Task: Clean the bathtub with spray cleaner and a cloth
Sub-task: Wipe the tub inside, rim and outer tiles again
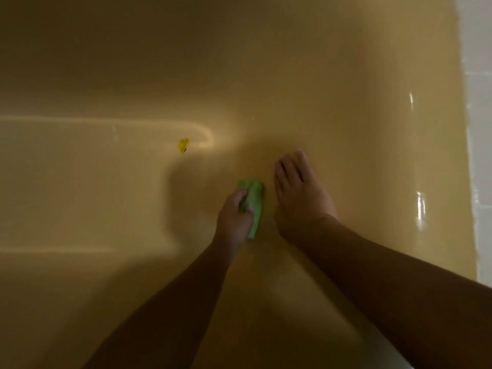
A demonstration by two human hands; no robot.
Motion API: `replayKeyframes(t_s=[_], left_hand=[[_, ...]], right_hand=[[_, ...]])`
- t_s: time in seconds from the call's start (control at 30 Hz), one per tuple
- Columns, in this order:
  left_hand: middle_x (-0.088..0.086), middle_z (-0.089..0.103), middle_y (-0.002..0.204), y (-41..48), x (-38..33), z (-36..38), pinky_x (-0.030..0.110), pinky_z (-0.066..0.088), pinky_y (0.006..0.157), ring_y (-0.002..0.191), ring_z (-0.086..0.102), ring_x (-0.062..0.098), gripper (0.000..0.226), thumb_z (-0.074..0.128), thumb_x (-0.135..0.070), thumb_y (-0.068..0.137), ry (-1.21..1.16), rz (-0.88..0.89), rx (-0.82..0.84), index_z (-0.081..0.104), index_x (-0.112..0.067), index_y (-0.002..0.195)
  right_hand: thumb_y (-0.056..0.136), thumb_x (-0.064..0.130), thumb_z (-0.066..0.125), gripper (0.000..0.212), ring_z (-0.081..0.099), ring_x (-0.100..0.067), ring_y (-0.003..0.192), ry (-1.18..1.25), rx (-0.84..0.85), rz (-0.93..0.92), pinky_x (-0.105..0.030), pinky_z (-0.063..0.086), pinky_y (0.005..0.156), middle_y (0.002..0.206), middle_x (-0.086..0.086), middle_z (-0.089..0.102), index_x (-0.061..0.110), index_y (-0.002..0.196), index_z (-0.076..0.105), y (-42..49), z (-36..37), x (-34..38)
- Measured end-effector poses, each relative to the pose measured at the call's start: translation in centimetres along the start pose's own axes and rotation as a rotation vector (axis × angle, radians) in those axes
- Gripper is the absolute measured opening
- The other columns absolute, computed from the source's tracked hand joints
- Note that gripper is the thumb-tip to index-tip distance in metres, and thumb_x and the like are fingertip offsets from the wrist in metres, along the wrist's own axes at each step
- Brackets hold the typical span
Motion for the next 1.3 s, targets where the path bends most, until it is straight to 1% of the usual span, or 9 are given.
replayKeyframes(t_s=[0.13, 0.27, 0.37, 0.57, 0.73, 0.9, 1.1, 1.2, 1.3], left_hand=[[0.007, 0.061, 0.126, -7.2, 2.8, -0.2, 0.037, 0.054, 0.078, 0.105, 0.062, 0.028, 0.029, 0.049, -0.029, 0.104, 0.17, -0.314, 0.244, 0.053, -0.024, 0.132], [0.016, 0.068, 0.117, -4.1, 0.0, 0.5, 0.047, 0.064, 0.072, 0.093, 0.072, 0.035, 0.028, 0.055, -0.028, 0.104, -0.323, -0.481, 0.251, 0.063, -0.01, 0.124], [0.016, 0.075, 0.106, 2.3, -2.1, -0.4, 0.058, 0.063, 0.078, 0.086, 0.075, 0.033, 0.026, 0.064, -0.028, 0.091, -0.485, -0.379, 0.014, 0.074, -0.01, 0.107], [0.008, 0.06, 0.144, 8.6, -7.2, -2.8, 0.036, 0.043, 0.11, 0.13, 0.056, 0.026, 0.043, 0.055, -0.026, 0.103, -0.024, 0.152, -0.212, 0.056, -0.017, 0.145], [0.009, 0.063, 0.136, 5.5, -1.1, -2.5, 0.027, 0.039, 0.1, 0.125, 0.058, 0.027, 0.042, 0.065, -0.016, 0.097, 0.254, 0.302, -0.047, 0.06, -0.015, 0.139], [0.004, 0.068, 0.124, -1.8, 6.0, -2.1, 0.029, 0.046, 0.091, 0.113, 0.064, 0.025, 0.033, 0.066, -0.024, 0.097, 0.311, 0.051, 0.234, 0.063, -0.02, 0.129], [0.014, 0.069, 0.119, -5.5, 5.2, -5.1, 0.038, 0.053, 0.088, 0.109, 0.068, 0.029, 0.023, 0.059, -0.01, 0.104, -0.29, -0.156, 0.688, 0.061, -0.007, 0.127], [0.005, 0.071, 0.112, -5.6, 4.8, -7.8, 0.044, 0.056, 0.086, 0.105, 0.069, 0.026, 0.017, 0.062, -0.009, 0.102, -0.395, -0.119, 0.652, 0.064, -0.013, 0.118], [0.0, 0.069, 0.105, -4.6, 3.9, -11.1, 0.042, 0.056, 0.082, 0.094, 0.068, 0.017, 0.017, 0.075, -0.012, 0.093, -0.219, 0.091, 0.46, 0.067, -0.021, 0.106]], right_hand=[[0.108, 0.041, 0.012, 0.069, -0.011, -0.041, 0.158, 0.029, 0.029, -0.017, -0.066, -0.015, 0.119, 0.17, -0.023, -0.01, -0.001, 0.16, -0.007, -0.2, 0.3, 0.7], [0.109, 0.046, 0.01, 0.071, -0.011, -0.043, 0.158, 0.036, 0.039, -0.038, -0.066, -0.014, 0.119, 0.17, -0.024, -0.01, -0.001, 0.161, -0.007, 0.4, 0.5, 1.5], [0.108, 0.046, 0.013, 0.072, -0.01, -0.042, 0.158, 0.05, 0.034, -0.065, -0.066, -0.014, 0.12, 0.171, -0.023, -0.009, 0.002, 0.161, -0.01, 0.7, 0.6, 2.3], [0.106, 0.047, 0.012, 0.073, -0.011, -0.04, 0.158, 0.042, 0.017, -0.064, -0.067, -0.015, 0.121, 0.17, -0.023, -0.009, 0.001, 0.161, -0.006, 2.4, 1.6, 4.7], [0.108, 0.041, 0.014, 0.069, -0.007, -0.039, 0.159, 0.131, 0.047, -0.083, -0.065, -0.014, 0.122, 0.171, -0.022, -0.005, 0.001, 0.162, -0.003, 2.5, 1.4, 5.5], [0.104, 0.037, 0.028, 0.07, 0.02, -0.036, 0.156, 0.299, 0.015, -0.171, -0.058, -0.005, 0.126, 0.166, -0.021, 0.026, 0.001, 0.162, 0.013, 2.1, 0.6, 6.2], [0.107, 0.029, 0.041, 0.061, 0.041, -0.025, 0.146, 1.175, 0.129, -0.248, -0.034, 0.026, 0.121, 0.159, -0.009, 0.045, 0.022, 0.164, 0.022, 1.6, 0.4, 8.5], [0.108, 0.036, 0.048, 0.05, 0.063, -0.021, 0.115, 1.753, 0.094, -0.019, -0.03, 0.049, 0.093, 0.132, -0.005, 0.065, 0.026, 0.157, 0.041, 1.7, 1.4, 9.4], [0.102, 0.04, 0.061, 0.05, 0.065, -0.011, 0.089, 1.904, 0.097, 0.008, -0.024, 0.048, 0.074, 0.11, -0.001, 0.068, 0.028, 0.149, 0.05, 1.2, 1.4, 10.1]])
Point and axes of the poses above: each hand's wrist, its own y-axis towards the middle knuckle, its own z-axis out of the palm, x = y × z, the point moved 5 cm from there along y, towards the middle knuckle
